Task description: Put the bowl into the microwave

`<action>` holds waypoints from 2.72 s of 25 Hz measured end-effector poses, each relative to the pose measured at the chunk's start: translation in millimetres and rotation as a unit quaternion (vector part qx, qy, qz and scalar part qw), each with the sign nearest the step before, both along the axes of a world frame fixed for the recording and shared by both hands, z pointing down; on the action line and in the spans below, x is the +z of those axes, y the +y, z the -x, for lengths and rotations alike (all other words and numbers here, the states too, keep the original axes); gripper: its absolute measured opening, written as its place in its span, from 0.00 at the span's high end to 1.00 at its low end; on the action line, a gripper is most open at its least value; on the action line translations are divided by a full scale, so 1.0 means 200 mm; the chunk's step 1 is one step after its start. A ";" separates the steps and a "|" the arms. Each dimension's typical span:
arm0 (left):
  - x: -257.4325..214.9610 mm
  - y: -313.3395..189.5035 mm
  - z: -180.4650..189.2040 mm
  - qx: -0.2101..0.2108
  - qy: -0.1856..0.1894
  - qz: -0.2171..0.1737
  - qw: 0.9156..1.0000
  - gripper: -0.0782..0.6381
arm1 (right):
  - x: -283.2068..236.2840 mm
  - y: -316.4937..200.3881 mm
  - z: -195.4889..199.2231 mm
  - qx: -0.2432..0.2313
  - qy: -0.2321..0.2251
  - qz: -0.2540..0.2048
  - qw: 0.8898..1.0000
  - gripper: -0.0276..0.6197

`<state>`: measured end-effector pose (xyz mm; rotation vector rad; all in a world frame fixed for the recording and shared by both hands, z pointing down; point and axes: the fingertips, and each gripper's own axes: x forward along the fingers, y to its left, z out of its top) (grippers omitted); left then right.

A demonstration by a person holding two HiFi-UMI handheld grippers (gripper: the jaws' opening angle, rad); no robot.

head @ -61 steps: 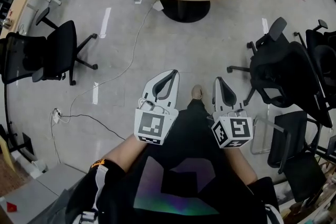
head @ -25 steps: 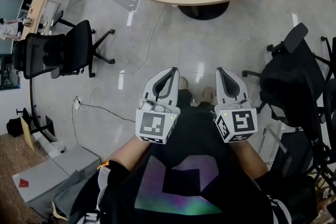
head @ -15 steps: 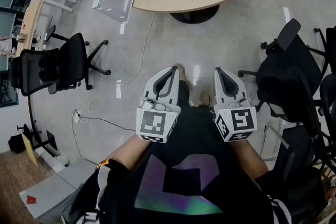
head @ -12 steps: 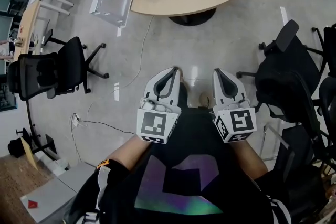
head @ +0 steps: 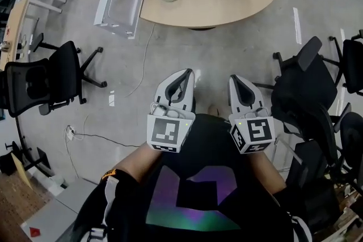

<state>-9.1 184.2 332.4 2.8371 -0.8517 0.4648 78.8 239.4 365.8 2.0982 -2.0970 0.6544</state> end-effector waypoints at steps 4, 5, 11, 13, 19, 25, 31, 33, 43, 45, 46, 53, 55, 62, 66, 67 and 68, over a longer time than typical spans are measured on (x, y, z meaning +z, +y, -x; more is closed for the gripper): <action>-0.03 -0.21 0.00 0.001 0.011 0.005 1.000 0.83 | -0.02 -0.21 0.02 -0.001 0.006 0.010 1.000 0.93; -0.03 -0.26 0.00 0.001 0.013 0.006 1.000 0.83 | -0.02 -0.26 0.02 -0.001 0.006 0.012 1.000 0.93; 0.01 -0.48 0.05 -0.002 0.019 0.025 1.000 0.83 | 0.00 -0.51 0.08 -0.010 0.006 0.031 0.999 0.93; 0.02 -0.54 0.06 -0.001 0.020 0.029 0.999 0.83 | 0.01 -0.56 0.09 -0.007 0.007 0.037 0.999 0.93; 0.01 -0.70 0.09 0.007 0.032 0.037 0.999 0.83 | -0.01 -0.71 0.13 0.002 0.010 0.043 0.999 0.93; -0.04 -0.84 0.12 0.015 0.048 0.027 0.998 0.83 | -0.06 -0.83 0.17 0.010 0.023 0.038 0.999 0.93; -0.10 -0.94 0.19 0.018 0.063 0.011 0.998 0.83 | -0.12 -0.95 0.24 0.009 0.040 0.027 0.999 0.93; -0.12 -0.97 0.22 0.017 0.068 0.007 0.998 0.83 | -0.13 -0.98 0.27 0.007 0.046 0.025 0.999 0.93; -0.11 -1.08 0.28 -0.002 0.074 0.016 0.997 0.83 | -0.12 -1.09 0.32 -0.011 0.051 0.035 0.998 0.93; -0.09 -1.10 0.28 -0.008 0.071 0.015 0.997 0.83 | -0.10 -1.12 0.32 -0.017 0.047 0.035 0.998 0.93; -0.09 -1.12 0.28 -0.011 0.070 0.011 0.997 0.83 | -0.09 -1.14 0.32 -0.021 0.045 0.035 0.998 0.93; -0.10 -1.27 0.23 -0.032 0.065 0.005 0.997 0.83 | -0.07 -1.35 0.31 -0.060 0.035 0.037 0.997 0.93; -0.11 -1.32 0.20 -0.031 0.061 -0.008 0.998 0.83 | -0.06 -1.41 0.29 -0.067 0.029 0.038 0.997 0.93; -0.09 -1.50 0.15 -0.071 0.042 0.002 0.997 0.83 | -0.03 -1.63 0.18 -0.090 0.007 0.043 0.995 0.93; -0.10 -1.61 0.11 -0.087 0.034 -0.007 0.996 0.83 | -0.03 -1.76 0.14 -0.108 -0.002 0.046 0.993 0.93; -0.09 -1.63 0.10 -0.094 0.033 0.000 0.995 0.83 | -0.02 -1.79 0.12 -0.113 -0.004 0.048 0.992 0.93; -0.08 -1.65 0.10 -0.100 0.031 0.004 0.994 0.83 | -0.01 -1.82 0.11 -0.117 -0.005 0.051 0.992 0.93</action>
